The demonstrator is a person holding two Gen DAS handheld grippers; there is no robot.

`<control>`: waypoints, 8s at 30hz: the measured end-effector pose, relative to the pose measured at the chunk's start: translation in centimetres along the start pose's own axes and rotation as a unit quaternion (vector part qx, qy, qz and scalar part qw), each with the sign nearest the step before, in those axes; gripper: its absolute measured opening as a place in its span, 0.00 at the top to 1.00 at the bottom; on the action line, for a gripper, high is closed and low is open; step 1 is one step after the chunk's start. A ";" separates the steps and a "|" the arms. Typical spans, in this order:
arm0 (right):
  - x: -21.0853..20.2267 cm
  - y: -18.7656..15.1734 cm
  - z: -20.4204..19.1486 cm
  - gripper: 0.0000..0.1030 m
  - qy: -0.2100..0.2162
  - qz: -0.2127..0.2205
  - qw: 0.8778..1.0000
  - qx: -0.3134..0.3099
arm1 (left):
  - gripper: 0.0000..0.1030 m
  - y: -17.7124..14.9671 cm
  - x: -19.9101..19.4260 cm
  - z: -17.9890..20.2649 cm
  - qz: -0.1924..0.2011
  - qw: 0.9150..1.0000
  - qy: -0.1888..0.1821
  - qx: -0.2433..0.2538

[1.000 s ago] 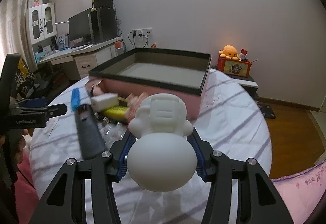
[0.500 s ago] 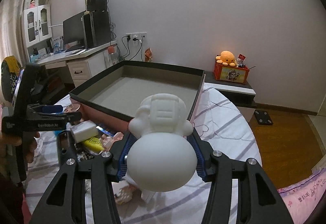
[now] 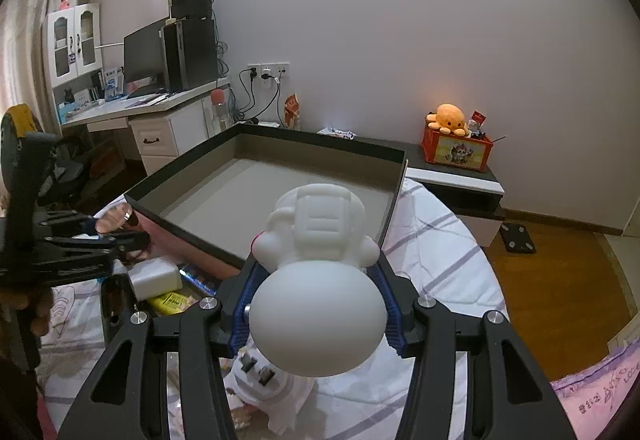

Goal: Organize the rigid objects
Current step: 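Lower the rose-gold tin into the box with the left gripper while the right carries the figurine, then open both grippers and withdraw them from the box, then grasp the white plug adapter with the right gripper while the left grasps the white charger cube, then lift the charger cube with the left gripper while the right gripper lifts the plug adapter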

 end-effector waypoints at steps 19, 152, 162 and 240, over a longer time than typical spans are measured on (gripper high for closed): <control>7.3 2.8 -0.5 0.48 0.016 -0.046 0.998 -0.027 | 0.54 6.6 3.9 2.6 0.009 0.998 -0.029 0.050; 1.6 -5.8 3.5 0.57 0.009 -0.077 0.994 0.074 | 0.59 -3.7 3.6 3.3 -0.041 0.996 -0.062 0.050; 1.7 -7.1 3.8 0.48 -0.001 -0.093 0.992 0.081 | 0.60 -4.6 2.9 1.8 -0.053 0.997 0.002 0.049; -1.9 0.4 -4.4 0.49 0.081 0.025 0.996 -0.001 | 0.70 -4.2 -3.5 -4.6 0.036 0.999 -0.014 -0.036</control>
Point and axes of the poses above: each gripper's, at about its wrist camera, not at the fingertips, and x roughly the way its jaws point, z to its right, y to its top, the point moved 4 cm from there along x, roughly the way its jaws point, and after that the axes turned 10 degrees about x, right-handed, at the moved point
